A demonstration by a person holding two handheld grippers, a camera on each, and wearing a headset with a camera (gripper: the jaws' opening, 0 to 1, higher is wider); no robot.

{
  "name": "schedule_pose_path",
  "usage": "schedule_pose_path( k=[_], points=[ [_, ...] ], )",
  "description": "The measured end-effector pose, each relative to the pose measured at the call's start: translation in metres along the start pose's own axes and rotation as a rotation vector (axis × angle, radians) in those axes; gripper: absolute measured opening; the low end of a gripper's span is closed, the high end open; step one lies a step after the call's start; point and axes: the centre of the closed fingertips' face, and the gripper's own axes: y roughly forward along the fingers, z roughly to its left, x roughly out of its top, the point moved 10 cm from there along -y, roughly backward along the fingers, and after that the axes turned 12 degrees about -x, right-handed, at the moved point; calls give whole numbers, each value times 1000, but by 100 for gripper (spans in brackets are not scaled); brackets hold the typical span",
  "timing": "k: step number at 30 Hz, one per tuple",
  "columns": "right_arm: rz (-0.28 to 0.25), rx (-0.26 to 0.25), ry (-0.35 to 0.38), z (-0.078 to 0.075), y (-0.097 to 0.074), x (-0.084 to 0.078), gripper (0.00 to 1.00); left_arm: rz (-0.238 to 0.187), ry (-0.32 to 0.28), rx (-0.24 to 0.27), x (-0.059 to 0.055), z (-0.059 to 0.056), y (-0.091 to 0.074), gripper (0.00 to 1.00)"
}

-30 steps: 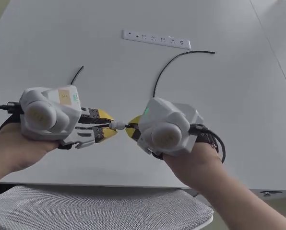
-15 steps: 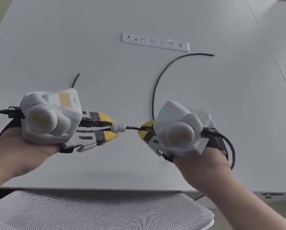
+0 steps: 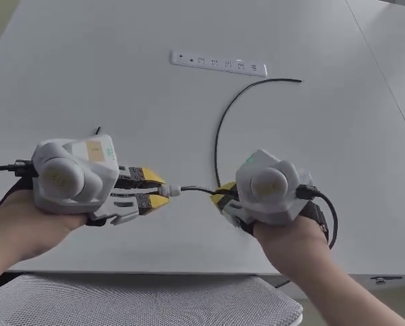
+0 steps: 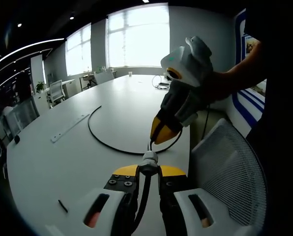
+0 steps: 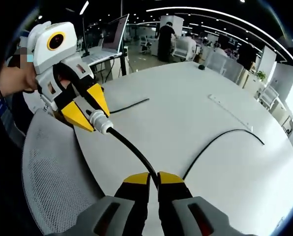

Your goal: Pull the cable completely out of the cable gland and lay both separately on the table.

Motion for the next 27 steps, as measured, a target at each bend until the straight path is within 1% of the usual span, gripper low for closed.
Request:
schedule_pose_path(
  k=[2, 8, 12, 14, 15, 16, 18, 21, 22, 23, 24, 25, 27],
  points=[
    [-5, -1, -15, 1, -1, 0, 0, 2, -1, 1, 0, 0, 0, 15],
    [-15, 7, -11, 3, -1, 2, 0, 2, -7, 11, -1, 2, -2, 15],
    [-24, 12, -23, 4, -2, 3, 1, 4, -12, 19, -2, 4, -4, 15],
    [-60, -8, -82, 3, -3, 5, 1, 3, -14, 23, -3, 5, -5, 15],
    [-79, -24, -128, 3, -4, 6, 1, 2, -16, 24, -3, 5, -5, 15],
    [-76, -22, -130, 4, -5, 6, 1, 0, -18, 24, -3, 5, -6, 15],
    [-76, -9, -123, 5, -7, 6, 2, 5, -16, 29, -3, 6, -6, 15],
    [-111, 22, -128, 8, -10, 9, 3, 7, -15, 32, -5, 7, -7, 15],
    [-123, 38, -127, 10, -12, 12, 5, 1, -15, 30, -5, 6, -7, 15],
    [-129, 41, -122, 12, -14, 15, 7, -2, -17, 30, -4, 6, -7, 15],
    [-146, 43, -126, 14, -16, 18, 10, -2, -17, 30, -4, 6, -7, 15],
    [-167, 50, -144, 17, -18, 24, 13, 0, -17, 30, -5, 6, -7, 15],
    [-180, 68, -184, 23, -20, 32, 14, -1, -20, 28, -5, 6, -6, 15]
  ],
)
